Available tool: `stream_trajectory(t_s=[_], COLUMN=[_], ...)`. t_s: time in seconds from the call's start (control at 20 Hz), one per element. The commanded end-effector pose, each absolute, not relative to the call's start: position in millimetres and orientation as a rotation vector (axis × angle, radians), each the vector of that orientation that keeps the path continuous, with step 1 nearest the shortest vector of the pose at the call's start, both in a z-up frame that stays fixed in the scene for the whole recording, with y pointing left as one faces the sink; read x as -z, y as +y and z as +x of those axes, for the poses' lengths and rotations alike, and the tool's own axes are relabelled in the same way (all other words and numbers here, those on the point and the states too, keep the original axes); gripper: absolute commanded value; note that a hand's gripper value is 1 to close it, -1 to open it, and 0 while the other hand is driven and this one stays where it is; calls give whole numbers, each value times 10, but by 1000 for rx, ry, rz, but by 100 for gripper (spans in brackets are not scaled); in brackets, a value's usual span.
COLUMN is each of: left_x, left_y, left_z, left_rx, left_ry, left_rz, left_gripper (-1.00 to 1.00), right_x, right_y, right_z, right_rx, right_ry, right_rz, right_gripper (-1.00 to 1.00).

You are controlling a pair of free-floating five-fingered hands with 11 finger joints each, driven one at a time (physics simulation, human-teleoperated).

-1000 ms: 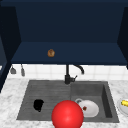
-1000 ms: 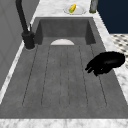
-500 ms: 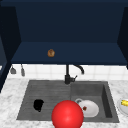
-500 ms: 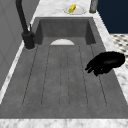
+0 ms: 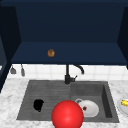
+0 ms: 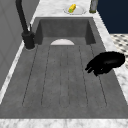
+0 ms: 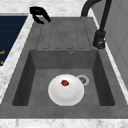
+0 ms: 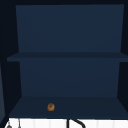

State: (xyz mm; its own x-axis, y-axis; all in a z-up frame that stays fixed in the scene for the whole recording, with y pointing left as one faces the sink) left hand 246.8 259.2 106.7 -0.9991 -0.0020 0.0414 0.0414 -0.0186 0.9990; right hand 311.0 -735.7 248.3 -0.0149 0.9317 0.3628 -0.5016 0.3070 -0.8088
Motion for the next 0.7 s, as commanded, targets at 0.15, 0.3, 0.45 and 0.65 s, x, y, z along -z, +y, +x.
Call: stream_trajectory(t_s=[0.15, 0.3, 0.45, 0.65], left_x=[-1067, -1067, -1067, -1067], left_y=[2592, 2592, 2592, 2592], left_z=[2468, 2468, 2468, 2468], left_rx=[2220, 2220, 2220, 2220], left_ry=[-2179, -2179, -2179, -2179], left_rz=[-44, -44, -44, -44], left_gripper=[0, 0, 0, 0], right_x=[-2740, -2859, -3034, -3218], right_y=[-7468, -7505, -7565, -7555], right_z=[2648, 2416, 2207, 1956], right_rx=[-1255, -1261, -1266, -1281], right_ry=[-1012, -997, -1014, -1002], right_rz=[-483, -473, -481, -463], right_gripper=[-100, -100, -100, -100])
